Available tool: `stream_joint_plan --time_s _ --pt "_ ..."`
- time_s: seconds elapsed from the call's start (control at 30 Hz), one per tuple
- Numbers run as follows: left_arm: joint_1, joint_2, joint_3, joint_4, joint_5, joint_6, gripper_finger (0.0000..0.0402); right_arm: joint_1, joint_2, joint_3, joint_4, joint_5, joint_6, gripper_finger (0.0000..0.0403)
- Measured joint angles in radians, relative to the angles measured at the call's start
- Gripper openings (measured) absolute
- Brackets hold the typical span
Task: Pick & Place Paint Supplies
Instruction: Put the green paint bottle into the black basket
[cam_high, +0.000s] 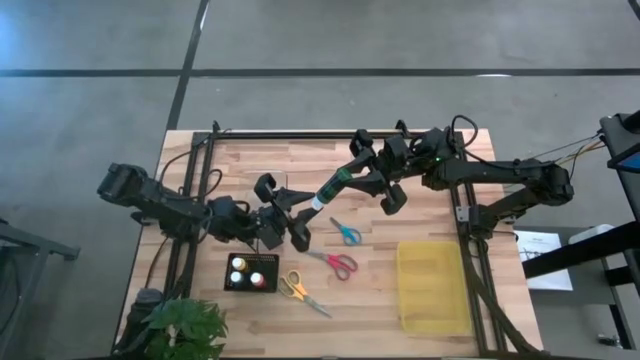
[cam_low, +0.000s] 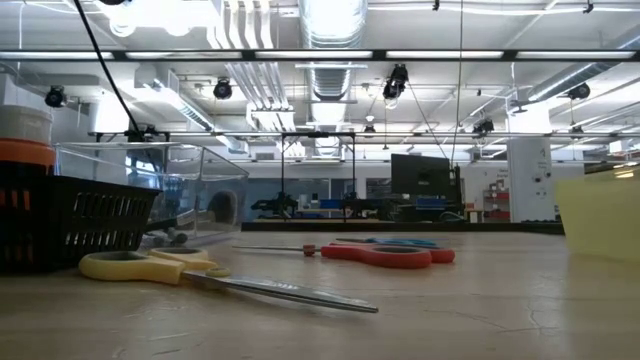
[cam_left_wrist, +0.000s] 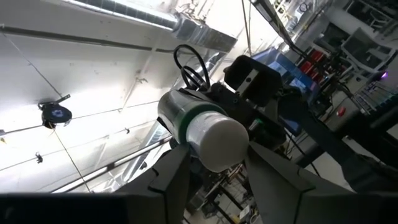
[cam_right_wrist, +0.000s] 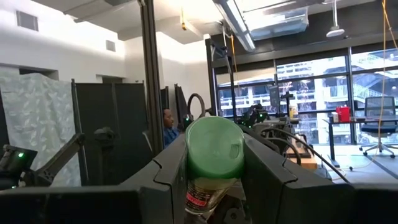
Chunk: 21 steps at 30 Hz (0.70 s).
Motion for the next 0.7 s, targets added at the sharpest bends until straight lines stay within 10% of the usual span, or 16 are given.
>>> stream_joint_plan --time_s 0.7 --pt "0.010 0.001 0.025 0.019 0.073 -0.096 0.0158 -0.001 0.005 0.000 0.005 0.015 -0.008 0.0107"
